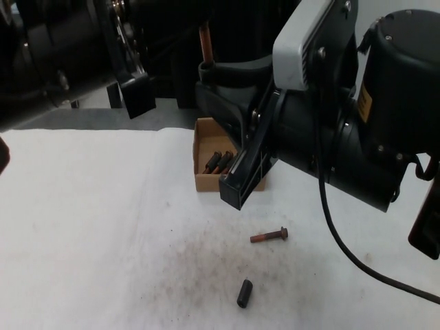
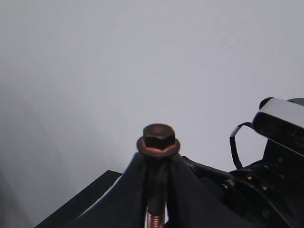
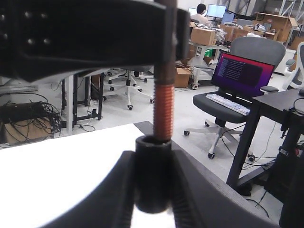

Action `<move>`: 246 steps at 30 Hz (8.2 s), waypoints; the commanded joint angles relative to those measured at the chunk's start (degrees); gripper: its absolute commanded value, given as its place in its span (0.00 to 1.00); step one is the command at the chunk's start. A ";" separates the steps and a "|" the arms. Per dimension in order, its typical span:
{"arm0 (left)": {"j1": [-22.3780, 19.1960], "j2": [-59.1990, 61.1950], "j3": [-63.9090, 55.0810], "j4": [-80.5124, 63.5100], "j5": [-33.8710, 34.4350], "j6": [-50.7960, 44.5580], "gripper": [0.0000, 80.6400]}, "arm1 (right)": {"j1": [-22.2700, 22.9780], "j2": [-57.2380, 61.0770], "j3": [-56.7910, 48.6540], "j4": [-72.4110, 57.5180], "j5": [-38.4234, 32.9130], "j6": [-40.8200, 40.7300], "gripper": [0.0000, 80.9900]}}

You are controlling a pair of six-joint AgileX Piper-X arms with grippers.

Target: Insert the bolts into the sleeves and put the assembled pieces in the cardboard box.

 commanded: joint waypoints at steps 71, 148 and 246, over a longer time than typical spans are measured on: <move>0.13 -0.24 -0.12 0.72 1.24 -2.91 0.49 | -2.67 -0.35 -0.16 -6.20 0.00 3.19 0.01; 0.13 4.78 -0.09 36.24 -32.61 13.51 0.00 | -23.29 53.04 -57.23 55.76 1.38 20.72 0.00; -19.11 65.51 -51.46 64.58 -34.05 52.41 0.47 | -38.82 -41.22 0.97 73.52 -7.84 19.65 0.01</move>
